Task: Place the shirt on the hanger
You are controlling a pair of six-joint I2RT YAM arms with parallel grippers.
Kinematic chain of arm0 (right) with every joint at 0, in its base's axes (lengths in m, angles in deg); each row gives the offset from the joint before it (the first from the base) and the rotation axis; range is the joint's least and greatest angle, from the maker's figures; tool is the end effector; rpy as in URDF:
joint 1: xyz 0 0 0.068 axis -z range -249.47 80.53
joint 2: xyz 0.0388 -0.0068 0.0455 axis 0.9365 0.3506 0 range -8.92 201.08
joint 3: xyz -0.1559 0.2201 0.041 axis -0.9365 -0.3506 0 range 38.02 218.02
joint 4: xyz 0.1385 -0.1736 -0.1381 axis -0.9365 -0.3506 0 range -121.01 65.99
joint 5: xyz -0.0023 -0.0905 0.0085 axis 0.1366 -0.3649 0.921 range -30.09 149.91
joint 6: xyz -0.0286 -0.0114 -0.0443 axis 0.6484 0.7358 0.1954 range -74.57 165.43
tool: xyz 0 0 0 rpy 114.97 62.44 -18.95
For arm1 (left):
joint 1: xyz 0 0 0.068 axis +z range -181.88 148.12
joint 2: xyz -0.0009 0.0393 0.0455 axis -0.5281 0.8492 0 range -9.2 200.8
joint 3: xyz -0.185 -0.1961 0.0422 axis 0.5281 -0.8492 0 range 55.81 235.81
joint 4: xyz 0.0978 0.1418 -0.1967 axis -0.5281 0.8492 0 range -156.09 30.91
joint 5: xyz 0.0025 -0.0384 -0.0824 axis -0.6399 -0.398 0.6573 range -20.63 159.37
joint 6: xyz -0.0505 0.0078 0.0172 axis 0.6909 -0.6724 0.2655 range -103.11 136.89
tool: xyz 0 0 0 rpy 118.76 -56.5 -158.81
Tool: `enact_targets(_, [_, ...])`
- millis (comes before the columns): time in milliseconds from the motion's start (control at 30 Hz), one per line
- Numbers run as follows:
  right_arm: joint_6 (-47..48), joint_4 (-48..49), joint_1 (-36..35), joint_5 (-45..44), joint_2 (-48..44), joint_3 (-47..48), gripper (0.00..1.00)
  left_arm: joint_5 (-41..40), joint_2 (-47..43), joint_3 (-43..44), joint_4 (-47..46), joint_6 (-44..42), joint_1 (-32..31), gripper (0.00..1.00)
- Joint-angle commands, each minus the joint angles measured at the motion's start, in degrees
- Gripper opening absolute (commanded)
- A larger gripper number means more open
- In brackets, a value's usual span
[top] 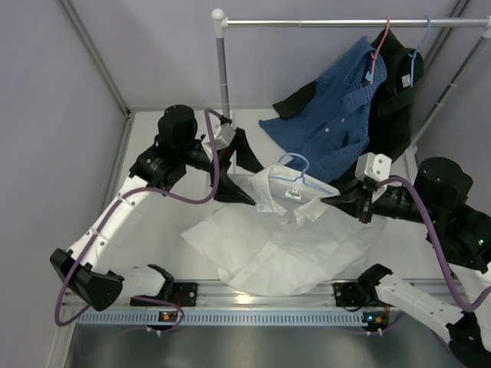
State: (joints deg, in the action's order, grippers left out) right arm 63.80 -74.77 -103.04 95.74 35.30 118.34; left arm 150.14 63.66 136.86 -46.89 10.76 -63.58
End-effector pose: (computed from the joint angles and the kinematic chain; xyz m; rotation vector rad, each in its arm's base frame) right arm 0.0659 0.0688 0.4645 -1.1837 1.4113 0.7552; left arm 0.1979 -0.1637 0.4449 1.4949 1.0879 -1.5321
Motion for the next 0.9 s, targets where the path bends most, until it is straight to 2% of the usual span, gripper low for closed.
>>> enact_targets(0, [-0.88,3.92,0.6,-5.41,-1.86,1.51,0.0,-5.61,-2.11,2.88,-2.68,-0.99,0.06,0.98])
enact_targets(33, [-1.05,4.0,0.6,-6.38,-2.04,1.51,0.0,-7.28,-2.72,3.66,-2.68,-0.12,0.06,0.98])
enact_targets(133, [-2.1,5.14,0.6,-10.68,-2.3,1.16,0.0,-22.8,-6.3,4.37,-2.59,2.43,0.06,0.98])
enact_targets(167, [-2.55,6.37,0.6,-14.61,-2.3,1.16,0.0,-29.46,-7.63,4.55,-2.68,3.4,0.15,0.98])
enact_targets(200, [-3.07,7.33,0.6,-16.74,-2.39,1.16,0.0,-44.06,-9.21,4.37,-3.46,5.32,0.06,0.98])
enact_targets(267, [-6.67,9.79,0.6,-26.19,-2.39,1.42,0.0,-61.0,-13.68,4.2,-3.38,8.57,0.15,0.98])
enact_targets(300, [-8.33,12.07,0.6,-30.0,-2.04,1.86,0.0,-78.23,-15.1,4.2,-3.12,11.64,0.06,0.98])
enact_targets(367, [-14.05,12.36,0.52,-40.78,-0.21,5.71,0.0,-93.1,-19.31,3.59,0.12,14.38,0.06,0.98])
enact_targets(433, [-17.91,11.13,0.6,-44.61,3.92,10.88,0.0,-101.56,-22.31,1.04,2.93,14.83,0.15,0.98])
enact_targets(533, [-21.44,7.63,0.6,-48.83,11.74,18.79,0.0,-102.13,-29.42,-5.7,5.49,15.18,0.15,0.98])
enact_targets(600, [-22.5,6.21,0.6,-54.71,17.89,22.24,0.0,-101.34,-35.55,-10.19,8.3,15.8,0.15,0.98])
enact_targets(633, [-23.63,6.2,0.52,-57.69,21.3,26.17,0.0,-99.08,-39.68,-14.74,9.27,15.54,0.06,0.98])
enact_targets(700, [-25.39,6.29,0.51,-60.96,24.75,27.6,0.0,-93.64,-43.21,-18.9,10.24,14.23,0.15,0.98])
enact_targets(733, [-25.84,6.29,0.43,-61.58,26.59,31.18,0.0,-89.95,-44.81,-22.75,10.42,13.78,0.15,0.98])
enact_targets(767, [-26.02,6.03,0.08,-65.68,30.35,33.31,0.0,-82.52,-46.3,-24.7,10.33,13.43,0.06,0.98])
enact_targets(867, [-25.23,6.2,-0.8,-71.14,37.04,40.96,0.0,-72.45,-50.53,-30.84,10.33,12.55,0.06,0.98])
